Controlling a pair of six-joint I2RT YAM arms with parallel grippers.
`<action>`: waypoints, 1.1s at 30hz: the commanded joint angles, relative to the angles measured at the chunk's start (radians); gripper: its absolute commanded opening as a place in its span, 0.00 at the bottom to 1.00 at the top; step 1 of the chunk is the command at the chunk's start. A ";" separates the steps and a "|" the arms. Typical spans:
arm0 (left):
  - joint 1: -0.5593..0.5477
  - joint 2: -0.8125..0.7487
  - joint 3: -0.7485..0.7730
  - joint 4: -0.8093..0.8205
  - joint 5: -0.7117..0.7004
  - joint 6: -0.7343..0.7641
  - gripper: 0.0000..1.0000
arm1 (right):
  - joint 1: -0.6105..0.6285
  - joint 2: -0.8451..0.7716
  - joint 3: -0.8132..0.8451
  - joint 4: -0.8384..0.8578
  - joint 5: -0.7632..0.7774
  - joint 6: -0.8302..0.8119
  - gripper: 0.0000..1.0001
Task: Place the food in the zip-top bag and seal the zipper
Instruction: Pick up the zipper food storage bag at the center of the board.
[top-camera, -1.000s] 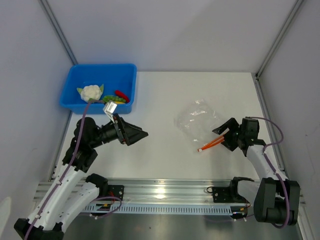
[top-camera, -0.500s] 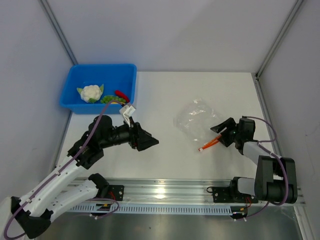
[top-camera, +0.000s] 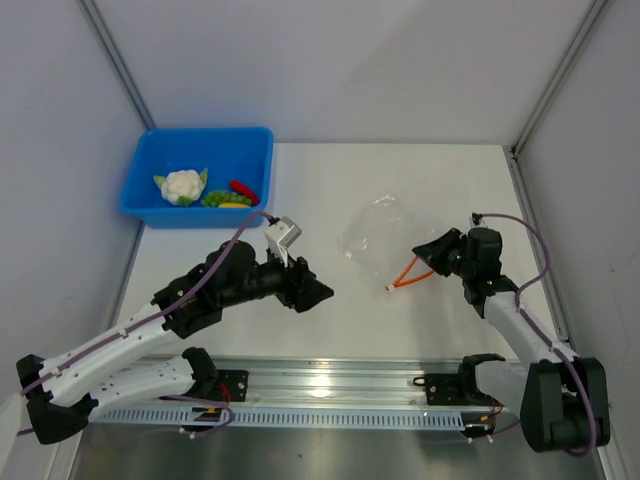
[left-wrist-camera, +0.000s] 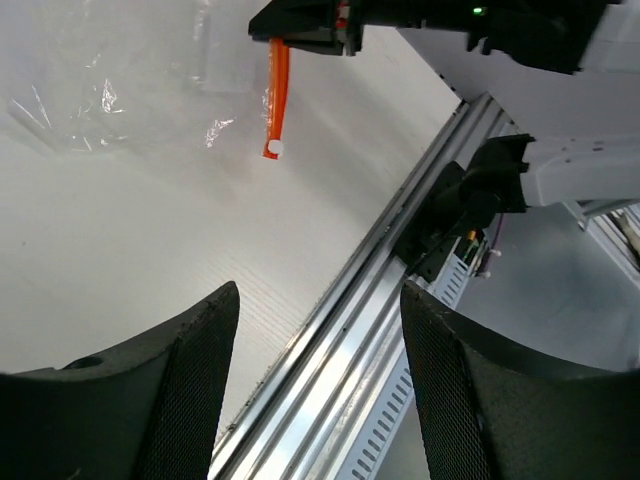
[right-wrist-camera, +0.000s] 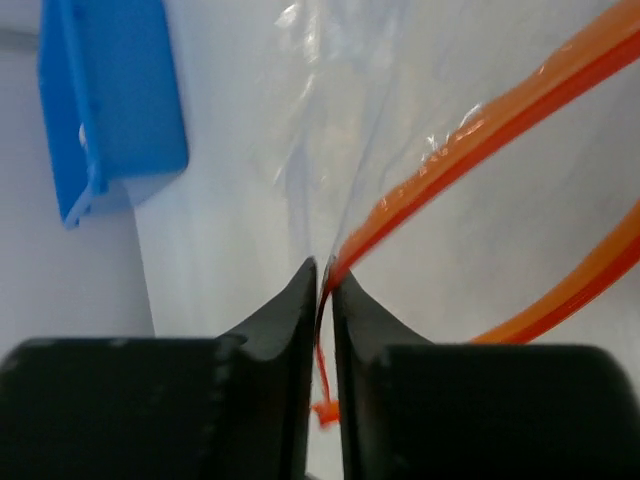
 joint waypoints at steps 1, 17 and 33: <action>-0.041 0.024 0.056 0.044 -0.146 0.027 0.68 | 0.155 -0.136 0.115 -0.163 0.171 -0.009 0.08; -0.268 0.206 0.182 0.036 -0.587 0.052 0.66 | 0.810 -0.087 0.416 -0.427 0.868 0.224 0.00; -0.292 0.301 0.122 0.062 -0.643 0.052 0.66 | 0.883 -0.098 0.419 -0.398 0.872 0.284 0.00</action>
